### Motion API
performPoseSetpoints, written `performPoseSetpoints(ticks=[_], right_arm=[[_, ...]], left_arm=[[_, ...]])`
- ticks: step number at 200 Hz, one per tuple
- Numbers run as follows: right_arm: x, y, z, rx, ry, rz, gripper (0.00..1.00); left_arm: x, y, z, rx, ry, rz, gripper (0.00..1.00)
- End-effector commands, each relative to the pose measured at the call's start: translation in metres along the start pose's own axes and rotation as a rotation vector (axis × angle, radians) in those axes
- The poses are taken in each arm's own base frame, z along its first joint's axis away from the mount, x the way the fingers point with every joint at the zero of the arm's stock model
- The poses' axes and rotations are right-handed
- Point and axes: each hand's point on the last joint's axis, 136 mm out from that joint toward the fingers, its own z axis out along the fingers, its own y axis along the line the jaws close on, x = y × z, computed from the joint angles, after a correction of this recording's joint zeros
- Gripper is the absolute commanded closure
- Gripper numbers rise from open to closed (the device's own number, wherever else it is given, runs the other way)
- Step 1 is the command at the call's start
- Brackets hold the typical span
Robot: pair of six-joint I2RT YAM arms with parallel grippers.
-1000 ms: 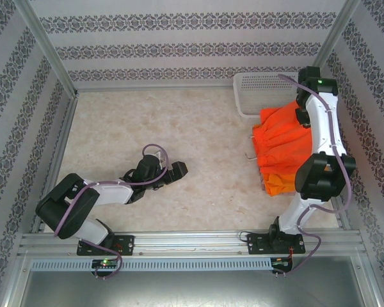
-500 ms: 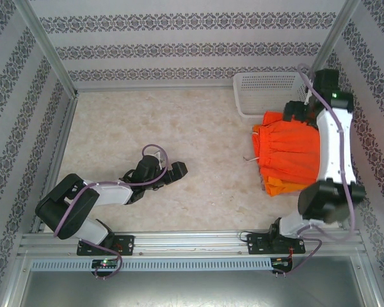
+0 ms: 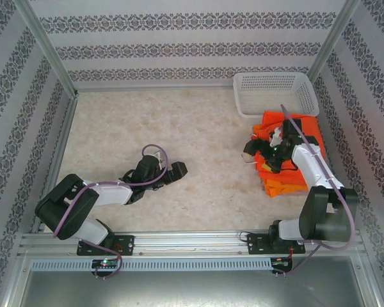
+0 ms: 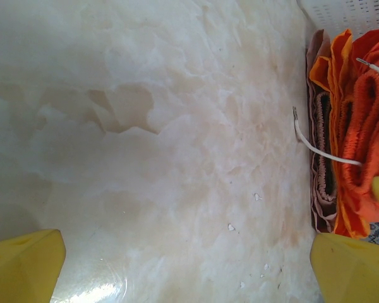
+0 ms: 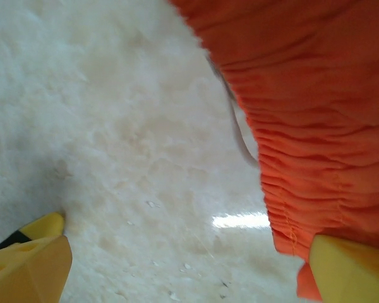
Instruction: Fold and stack the shorts
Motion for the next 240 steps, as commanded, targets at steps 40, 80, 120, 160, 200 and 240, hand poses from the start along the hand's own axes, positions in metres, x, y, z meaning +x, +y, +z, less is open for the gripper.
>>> performPoseSetpoints(ticks=[40,80,120,160,200,240], right_arm=[[0.029,0.006,-0.014,-0.061,0.012,0.026,0.03],[0.0,0.064,-0.076,-0.171,-0.172,-0.083,0.02],[-0.081,0.084,-0.091,-0.079,-0.282,-0.139,0.02],[-0.155,0.073,-0.064,0.0,-0.277,-0.106,0.02],[-0.188,0.049,-0.022,0.025,-0.213,-0.056,0.02],[-0.183,0.024,0.015,0.054,-0.122,-0.006,0.02]], left_arm=[[0.008,0.015,0.001,-0.036,0.023,-0.02,0.0],[0.007,0.013,0.003,-0.034,0.024,-0.018,0.0],[0.005,0.01,0.002,-0.031,0.024,-0.015,0.0],[0.003,0.012,-0.004,-0.042,0.006,-0.012,0.0],[0.001,0.016,-0.008,-0.051,-0.008,-0.014,0.0],[0.001,0.018,-0.007,-0.054,-0.009,-0.014,0.0]])
